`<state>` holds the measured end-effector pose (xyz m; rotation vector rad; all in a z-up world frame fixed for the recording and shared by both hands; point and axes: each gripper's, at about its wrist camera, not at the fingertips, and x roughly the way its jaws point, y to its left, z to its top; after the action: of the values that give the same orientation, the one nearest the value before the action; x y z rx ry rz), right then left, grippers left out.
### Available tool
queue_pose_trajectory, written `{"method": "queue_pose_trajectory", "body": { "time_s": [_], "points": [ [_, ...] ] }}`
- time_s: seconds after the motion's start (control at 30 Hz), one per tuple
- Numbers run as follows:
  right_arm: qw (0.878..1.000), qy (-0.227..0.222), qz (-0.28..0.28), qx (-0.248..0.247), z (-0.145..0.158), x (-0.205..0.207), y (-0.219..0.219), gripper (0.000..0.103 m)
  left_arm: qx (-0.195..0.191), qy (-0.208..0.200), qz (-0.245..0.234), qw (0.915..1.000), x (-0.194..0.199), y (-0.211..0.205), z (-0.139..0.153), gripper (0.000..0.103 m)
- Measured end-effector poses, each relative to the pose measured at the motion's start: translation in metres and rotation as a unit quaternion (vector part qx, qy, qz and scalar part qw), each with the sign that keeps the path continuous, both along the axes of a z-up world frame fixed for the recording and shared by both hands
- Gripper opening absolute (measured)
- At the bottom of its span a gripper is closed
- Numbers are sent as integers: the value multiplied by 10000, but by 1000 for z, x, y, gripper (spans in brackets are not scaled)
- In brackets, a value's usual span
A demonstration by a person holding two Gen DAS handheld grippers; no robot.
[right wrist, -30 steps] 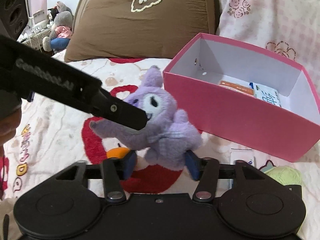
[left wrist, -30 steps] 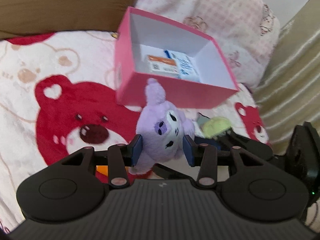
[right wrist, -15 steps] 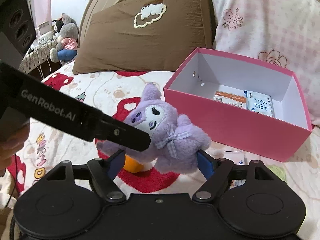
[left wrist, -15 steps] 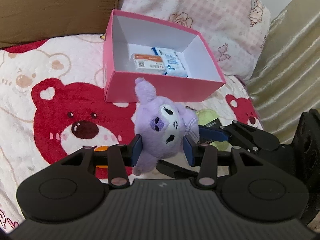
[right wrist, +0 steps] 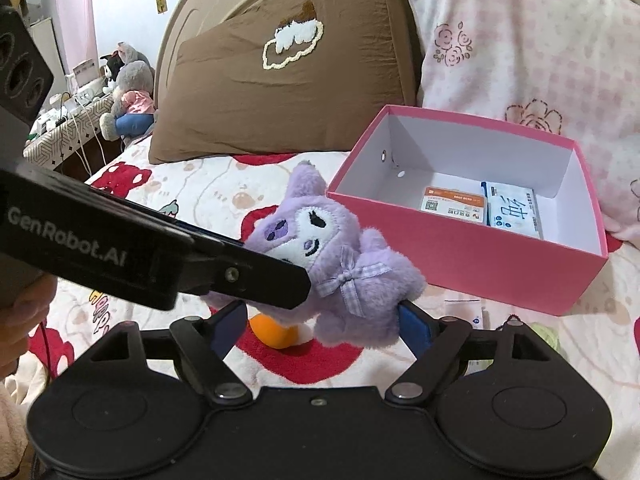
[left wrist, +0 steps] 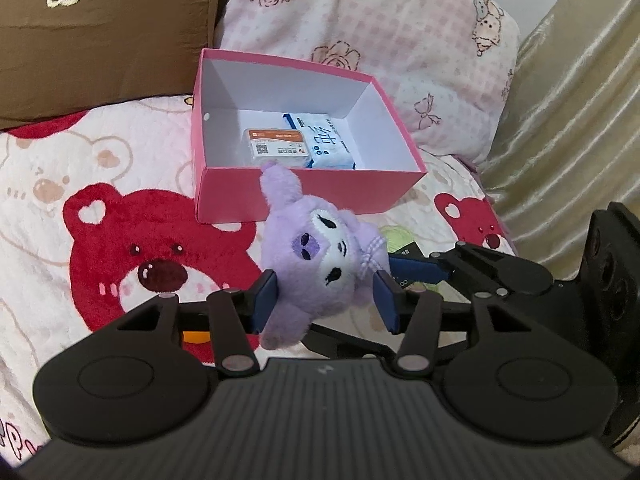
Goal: Organize objects
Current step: 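Carry the purple plush toy with the left gripper over the pink box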
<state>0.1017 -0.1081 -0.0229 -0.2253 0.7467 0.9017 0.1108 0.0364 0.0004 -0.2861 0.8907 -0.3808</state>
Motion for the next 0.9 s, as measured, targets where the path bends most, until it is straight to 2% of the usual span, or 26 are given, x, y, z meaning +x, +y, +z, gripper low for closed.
{"method": "queue_pose_trajectory", "body": {
  "time_s": [0.2,0.47,0.67,0.9],
  "points": [
    [10000,-49,4,24,8,-2,-3,88,130,-136,-5,9998,-3,-5,3,48],
    [9998,-154,-25,85,12,1,-6,92,215,-67,38,9997,2,-12,2,46],
    [9994,-298,-26,164,21,5,-4,92,345,-205,54,9992,8,-16,15,46],
    [9984,-536,93,169,35,6,-2,93,300,-79,139,9994,16,-13,28,46]
  ]
}}
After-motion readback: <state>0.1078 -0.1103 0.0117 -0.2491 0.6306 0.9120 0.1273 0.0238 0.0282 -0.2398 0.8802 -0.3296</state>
